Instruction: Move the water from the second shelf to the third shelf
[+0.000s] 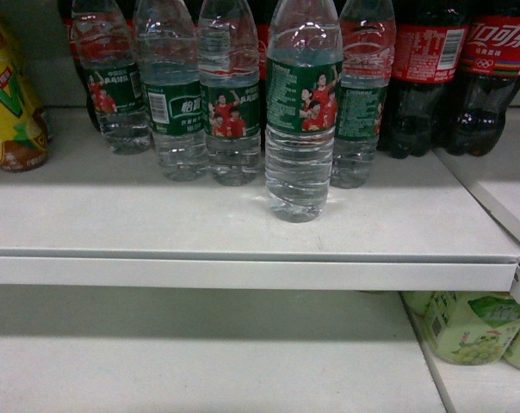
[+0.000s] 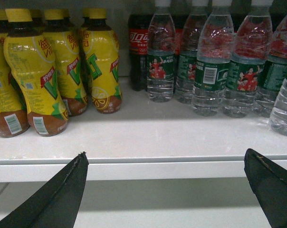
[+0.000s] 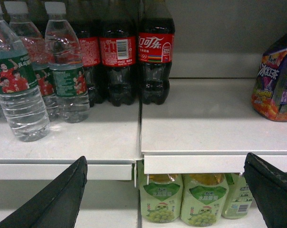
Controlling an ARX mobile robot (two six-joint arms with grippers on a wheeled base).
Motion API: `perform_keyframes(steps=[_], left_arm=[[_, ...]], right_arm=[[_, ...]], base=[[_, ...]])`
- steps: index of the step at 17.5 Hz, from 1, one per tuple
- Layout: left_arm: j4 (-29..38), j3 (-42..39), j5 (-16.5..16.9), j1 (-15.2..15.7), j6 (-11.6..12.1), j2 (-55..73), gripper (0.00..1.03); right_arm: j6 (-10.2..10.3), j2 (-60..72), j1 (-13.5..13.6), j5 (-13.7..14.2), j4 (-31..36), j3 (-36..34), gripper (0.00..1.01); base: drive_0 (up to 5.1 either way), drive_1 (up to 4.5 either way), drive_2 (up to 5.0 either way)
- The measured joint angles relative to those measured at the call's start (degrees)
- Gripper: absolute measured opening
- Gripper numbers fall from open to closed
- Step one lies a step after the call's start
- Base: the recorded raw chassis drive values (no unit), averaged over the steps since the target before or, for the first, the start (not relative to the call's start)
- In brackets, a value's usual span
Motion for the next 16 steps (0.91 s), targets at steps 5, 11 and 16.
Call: perform_keyframes(steps=[5,11,16], left_arm=[[0.0,0.0,0.0,0.0,0.0,0.0,0.98],[0.0,0.0,0.0,0.0,0.0,0.0,0.98],[0.0,0.0,0.0,0.0,0.0,0.0,0.98]], right_arm=[[0.0,0.0,0.0,0.0,0.0,0.0,0.98],[0.0,0.0,0.0,-0.02,0.0,0.0,0.98],[-0.02,0.0,0.0,0.0,0.0,0.0,0.98]], base=[[0.0,0.0,0.0],[0.0,0.0,0.0],[0.0,0.0,0.0]])
